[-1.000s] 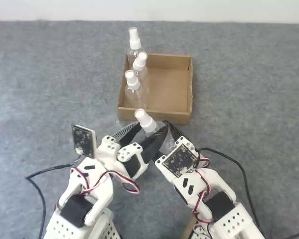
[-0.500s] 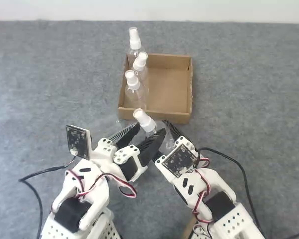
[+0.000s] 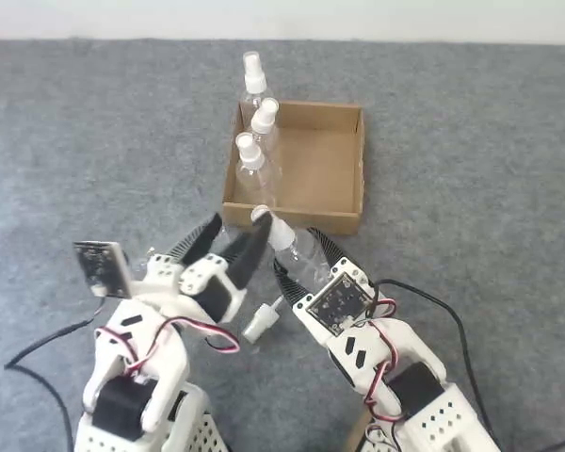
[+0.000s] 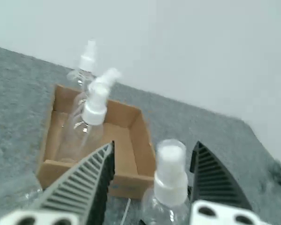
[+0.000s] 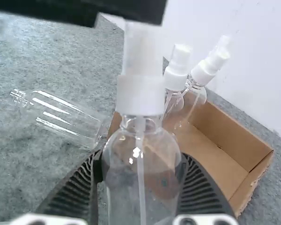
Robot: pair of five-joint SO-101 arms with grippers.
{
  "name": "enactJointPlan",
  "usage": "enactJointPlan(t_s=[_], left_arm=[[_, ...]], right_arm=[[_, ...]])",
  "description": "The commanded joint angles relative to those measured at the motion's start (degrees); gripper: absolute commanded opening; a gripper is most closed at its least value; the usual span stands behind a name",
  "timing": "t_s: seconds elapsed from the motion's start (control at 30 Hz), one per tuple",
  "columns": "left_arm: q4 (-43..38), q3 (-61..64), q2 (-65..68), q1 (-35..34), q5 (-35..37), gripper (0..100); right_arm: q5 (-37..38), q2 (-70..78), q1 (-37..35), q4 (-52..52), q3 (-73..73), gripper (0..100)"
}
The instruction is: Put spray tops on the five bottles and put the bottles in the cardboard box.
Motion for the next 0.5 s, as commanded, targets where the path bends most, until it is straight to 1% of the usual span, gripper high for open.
enactJointPlan(t_s=[0.0, 0.1, 0.2, 0.4, 0.47], left_arm=[[-3.1, -2.8, -1.1, -5.3, 3.4, 25], [-4.0, -2.6, -1.1, -7.5, 3.5, 25], [-4.4, -1.4, -1.1, -7.3, 3.5, 25], [-12.5, 4.7, -1.1, -7.2, 3.3, 25], [-14.2, 6.3, -1.1, -6.2, 2.5, 25]], right_arm=[[0.9, -1.7, 0.0, -0.5, 1.1, 5.8], [0.9, -1.7, -0.1, -0.6, 1.1, 5.8], [0.9, -1.7, -0.3, -0.9, 1.1, 5.8], [0.9, -1.8, -0.5, -1.0, 1.0, 5.8], [0.9, -1.8, -0.5, -1.0, 1.0, 5.8]])
